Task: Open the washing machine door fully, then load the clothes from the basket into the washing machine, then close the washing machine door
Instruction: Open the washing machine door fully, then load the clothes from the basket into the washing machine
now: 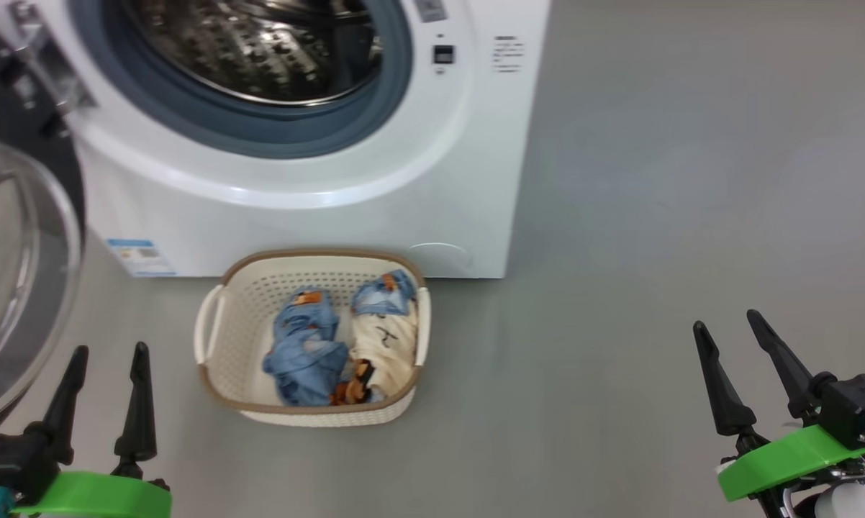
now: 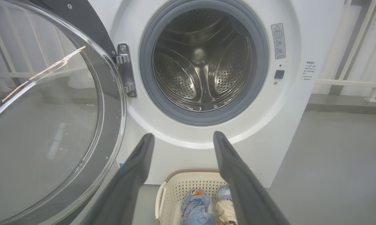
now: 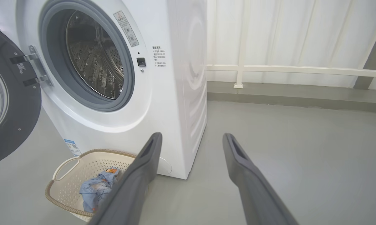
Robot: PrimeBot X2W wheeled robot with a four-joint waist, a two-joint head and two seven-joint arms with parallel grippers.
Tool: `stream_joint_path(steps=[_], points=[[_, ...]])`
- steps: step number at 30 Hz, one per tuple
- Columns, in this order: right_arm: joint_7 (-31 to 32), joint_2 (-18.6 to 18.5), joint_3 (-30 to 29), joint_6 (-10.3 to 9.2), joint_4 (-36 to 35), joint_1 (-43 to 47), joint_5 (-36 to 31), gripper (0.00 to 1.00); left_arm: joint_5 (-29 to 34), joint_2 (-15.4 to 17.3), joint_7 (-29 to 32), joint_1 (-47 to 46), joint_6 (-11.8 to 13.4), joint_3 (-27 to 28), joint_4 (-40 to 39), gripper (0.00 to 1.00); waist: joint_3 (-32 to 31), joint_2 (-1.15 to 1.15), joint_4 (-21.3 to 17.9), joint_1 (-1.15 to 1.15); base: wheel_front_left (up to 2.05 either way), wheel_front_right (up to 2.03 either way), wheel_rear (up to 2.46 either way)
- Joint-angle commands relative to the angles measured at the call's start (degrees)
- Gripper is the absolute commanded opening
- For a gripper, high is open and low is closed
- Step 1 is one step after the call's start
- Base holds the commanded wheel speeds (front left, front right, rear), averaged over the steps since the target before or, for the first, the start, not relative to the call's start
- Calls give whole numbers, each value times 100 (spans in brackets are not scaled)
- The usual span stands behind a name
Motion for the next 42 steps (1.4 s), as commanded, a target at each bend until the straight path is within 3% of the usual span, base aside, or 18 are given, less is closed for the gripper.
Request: stream_joint_path(steps=[1,16,42], points=[[-70,-59,65,25,-135,41,5,100,-33,152,-36,-23,5,171,-212,100,26,0,-353,0,0,0,0],[-70,15,-38,25,-168,81,-21,100,8,103,-36,174,5,145,-367,100,18,0,-1017,0,0,0,0],[-70,55,-66,25,-183,126,-30,100,-123,-19,-36,280,5,221,-231,100,-34,0,-1004,0,0,-1,1]])
